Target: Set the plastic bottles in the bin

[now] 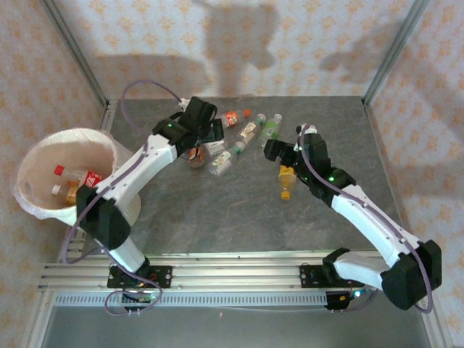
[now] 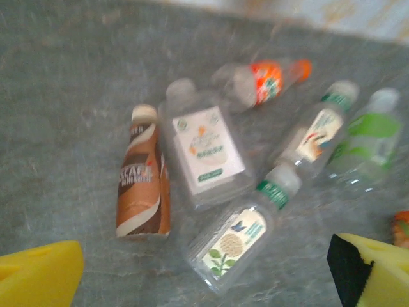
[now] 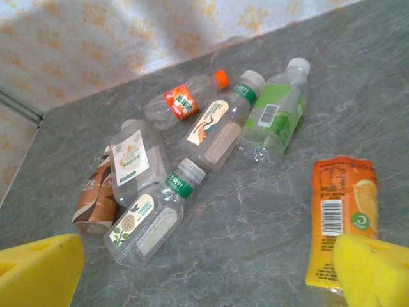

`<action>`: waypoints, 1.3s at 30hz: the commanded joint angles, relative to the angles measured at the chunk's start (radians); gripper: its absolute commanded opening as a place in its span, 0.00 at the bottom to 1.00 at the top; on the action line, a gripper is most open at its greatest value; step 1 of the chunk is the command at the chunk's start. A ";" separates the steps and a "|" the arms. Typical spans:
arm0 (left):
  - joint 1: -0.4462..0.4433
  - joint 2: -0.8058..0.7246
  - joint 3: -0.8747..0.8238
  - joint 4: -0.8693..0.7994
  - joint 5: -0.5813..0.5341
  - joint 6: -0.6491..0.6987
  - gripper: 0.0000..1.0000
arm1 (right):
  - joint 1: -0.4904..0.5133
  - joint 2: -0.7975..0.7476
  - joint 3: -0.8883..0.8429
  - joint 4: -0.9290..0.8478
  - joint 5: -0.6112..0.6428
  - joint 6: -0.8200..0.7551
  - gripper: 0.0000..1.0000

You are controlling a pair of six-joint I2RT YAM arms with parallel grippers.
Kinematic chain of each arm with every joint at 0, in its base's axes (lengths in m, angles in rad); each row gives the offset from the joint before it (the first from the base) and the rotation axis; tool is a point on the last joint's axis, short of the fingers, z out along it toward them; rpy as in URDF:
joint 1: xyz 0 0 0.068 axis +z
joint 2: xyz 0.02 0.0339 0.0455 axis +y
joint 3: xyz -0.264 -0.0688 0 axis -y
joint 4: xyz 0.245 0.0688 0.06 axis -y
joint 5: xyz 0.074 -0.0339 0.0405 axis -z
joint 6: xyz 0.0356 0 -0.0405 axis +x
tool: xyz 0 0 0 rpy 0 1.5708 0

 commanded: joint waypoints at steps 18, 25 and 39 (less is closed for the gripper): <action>0.223 0.265 -0.063 0.045 0.277 0.216 0.84 | -0.001 -0.052 -0.022 -0.087 0.085 -0.056 1.00; 0.249 0.351 -0.036 0.081 0.298 0.209 0.76 | 0.000 -0.041 -0.006 -0.105 0.085 -0.051 1.00; 0.252 0.514 0.104 0.084 0.381 0.292 0.67 | -0.001 -0.036 0.004 -0.126 0.076 -0.051 1.00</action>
